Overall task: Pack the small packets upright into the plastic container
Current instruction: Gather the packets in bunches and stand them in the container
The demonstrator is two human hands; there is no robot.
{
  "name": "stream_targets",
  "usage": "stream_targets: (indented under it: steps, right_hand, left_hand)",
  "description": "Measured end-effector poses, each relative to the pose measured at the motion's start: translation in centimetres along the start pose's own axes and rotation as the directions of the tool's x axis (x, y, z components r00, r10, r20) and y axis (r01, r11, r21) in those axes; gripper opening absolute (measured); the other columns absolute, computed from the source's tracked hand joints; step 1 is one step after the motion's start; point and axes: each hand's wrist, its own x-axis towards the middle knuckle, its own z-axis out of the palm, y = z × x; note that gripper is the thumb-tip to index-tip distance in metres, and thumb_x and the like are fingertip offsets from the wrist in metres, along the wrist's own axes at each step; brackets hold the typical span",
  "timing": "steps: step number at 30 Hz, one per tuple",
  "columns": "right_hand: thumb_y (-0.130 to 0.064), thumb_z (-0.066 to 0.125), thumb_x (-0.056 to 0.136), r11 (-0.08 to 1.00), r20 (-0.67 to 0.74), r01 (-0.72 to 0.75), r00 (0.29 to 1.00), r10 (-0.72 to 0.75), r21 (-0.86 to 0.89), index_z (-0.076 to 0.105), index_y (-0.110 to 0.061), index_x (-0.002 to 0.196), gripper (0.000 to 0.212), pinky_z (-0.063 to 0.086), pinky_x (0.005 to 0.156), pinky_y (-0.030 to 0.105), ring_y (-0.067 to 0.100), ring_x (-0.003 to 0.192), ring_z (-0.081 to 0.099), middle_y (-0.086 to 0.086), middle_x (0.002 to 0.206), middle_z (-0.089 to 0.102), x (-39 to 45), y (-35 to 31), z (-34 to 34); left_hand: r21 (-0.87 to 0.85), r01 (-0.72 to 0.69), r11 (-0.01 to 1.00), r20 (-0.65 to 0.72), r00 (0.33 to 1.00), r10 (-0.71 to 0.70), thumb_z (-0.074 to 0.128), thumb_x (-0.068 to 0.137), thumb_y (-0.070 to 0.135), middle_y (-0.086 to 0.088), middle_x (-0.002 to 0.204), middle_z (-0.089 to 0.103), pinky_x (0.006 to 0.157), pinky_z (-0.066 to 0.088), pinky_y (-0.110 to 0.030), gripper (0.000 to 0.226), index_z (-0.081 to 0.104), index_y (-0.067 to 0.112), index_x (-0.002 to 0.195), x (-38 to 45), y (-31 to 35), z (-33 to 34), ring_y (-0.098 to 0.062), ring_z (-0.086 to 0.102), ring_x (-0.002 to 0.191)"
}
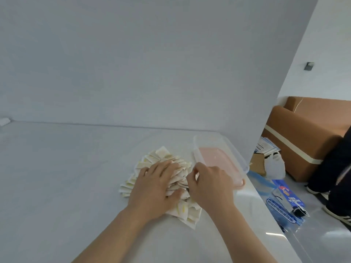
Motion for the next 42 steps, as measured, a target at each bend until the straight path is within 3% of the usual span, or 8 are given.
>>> stream_targets:
  steps: [4, 8, 16, 22, 28, 33, 36, 42]
  right_hand:
    - [-0.036, 0.049, 0.085, 0.988, -0.088, 0.074, 0.994, -0.062, 0.133, 0.067, -0.026, 0.082, 0.021, 0.049, 0.046, 0.033, 0.015, 0.048, 0.057, -0.009, 0.052, 0.058, -0.6, 0.2, 0.8]
    - [-0.036, 0.053, 0.08, 0.969, -0.046, 0.134, 0.991, -0.127, 0.206, 0.07, -0.029, 0.093, 0.023, 0.05, 0.05, 0.031, 0.008, 0.052, 0.057, -0.014, 0.058, 0.06, -1.4, 1.1, 0.9]
    - [-0.041, 0.059, 0.079, 0.966, 0.267, 0.254, 0.929, -0.255, 0.04, 0.055, -0.04, 0.128, 0.049, 0.047, 0.063, 0.031, 0.017, 0.08, 0.066, -0.016, 0.119, 0.051, -1.2, 1.7, 0.3]
    - [-0.043, 0.051, 0.096, 0.982, 0.237, 0.186, 0.956, -0.175, -0.024, 0.064, -0.036, 0.118, 0.026, 0.05, 0.072, 0.036, 0.023, 0.092, 0.067, -0.01, 0.112, 0.067, -0.7, 1.8, 0.0]
    - [-0.036, 0.054, 0.091, 0.975, 0.145, 0.217, 0.967, -0.209, -0.043, 0.069, -0.031, 0.098, 0.017, 0.048, 0.06, 0.035, 0.023, 0.078, 0.067, -0.008, 0.092, 0.069, -0.6, 2.1, 0.7]
    - [-0.037, 0.057, 0.089, 0.973, 0.045, 0.225, 0.974, -0.223, -0.052, 0.068, -0.03, 0.087, 0.013, 0.049, 0.057, 0.033, 0.02, 0.069, 0.064, -0.01, 0.077, 0.068, -0.6, 2.4, 0.0]
    - [-0.034, 0.069, 0.077, 0.979, -0.11, 0.204, 0.973, -0.205, -0.017, 0.067, -0.03, 0.072, 0.007, 0.029, 0.042, 0.02, 0.016, 0.051, 0.055, -0.01, 0.058, 0.06, -0.6, 2.4, -1.3]
    - [-0.023, 0.075, 0.084, 0.88, -0.427, 0.316, 0.892, -0.149, 0.354, 0.075, -0.026, 0.083, 0.003, 0.041, 0.046, 0.022, 0.007, 0.053, 0.047, -0.017, 0.067, 0.061, -1.1, 0.6, -2.3]
  left_hand:
    - [-0.113, 0.071, 0.991, -0.015, 0.997, -0.073, 0.043, 0.087, 0.077, 0.014, 0.168, 0.023, 0.121, 0.024, -0.036, 0.096, 0.009, 0.031, 0.164, 0.2, -0.1, -0.3, -0.009, 0.024, 0.153]
    - [-0.078, 0.144, 0.987, -0.021, 0.989, -0.146, 0.044, 0.08, 0.083, 0.01, 0.171, 0.014, 0.124, 0.019, -0.038, 0.109, 0.004, 0.027, 0.164, 0.3, -0.4, -0.5, -0.014, 0.015, 0.156]
    - [0.047, 0.086, 0.995, -0.013, 0.996, -0.085, 0.042, 0.085, 0.074, 0.014, 0.138, 0.061, 0.102, 0.046, -0.038, 0.073, 0.052, 0.031, 0.144, 0.5, -0.1, 0.0, -0.016, 0.059, 0.127]
    - [0.024, 0.082, 0.996, 0.006, 0.997, -0.083, 0.039, 0.087, 0.078, 0.018, 0.14, 0.061, 0.104, 0.043, -0.036, 0.074, 0.052, 0.035, 0.145, 0.4, -0.4, -0.3, -0.012, 0.057, 0.128]
    - [-0.061, 0.057, 0.996, -0.091, 0.994, -0.063, 0.008, 0.1, 0.073, 0.014, 0.148, 0.055, 0.115, 0.033, -0.039, 0.077, 0.051, 0.03, 0.146, 0.3, 0.1, -0.8, -0.015, 0.043, 0.144]
    - [-0.349, 0.03, 0.937, -0.297, 0.945, -0.141, 0.013, 0.105, 0.061, 0.012, 0.147, 0.051, 0.114, 0.033, -0.038, 0.068, 0.052, 0.023, 0.146, 0.2, 1.4, -2.4, -0.013, 0.039, 0.142]
    - [-0.506, -0.047, 0.861, -0.386, 0.905, -0.177, 0.024, 0.106, 0.047, 0.013, 0.143, 0.052, 0.114, 0.031, -0.027, 0.056, 0.056, 0.019, 0.142, 0.1, 2.3, -3.8, -0.015, 0.039, 0.142]
    - [-0.709, 0.176, 0.683, -0.135, 0.917, -0.376, 0.038, 0.091, 0.069, 0.025, 0.125, 0.063, 0.103, 0.048, -0.033, 0.058, 0.058, 0.037, 0.136, -0.7, 2.8, -4.8, -0.001, 0.054, 0.123]
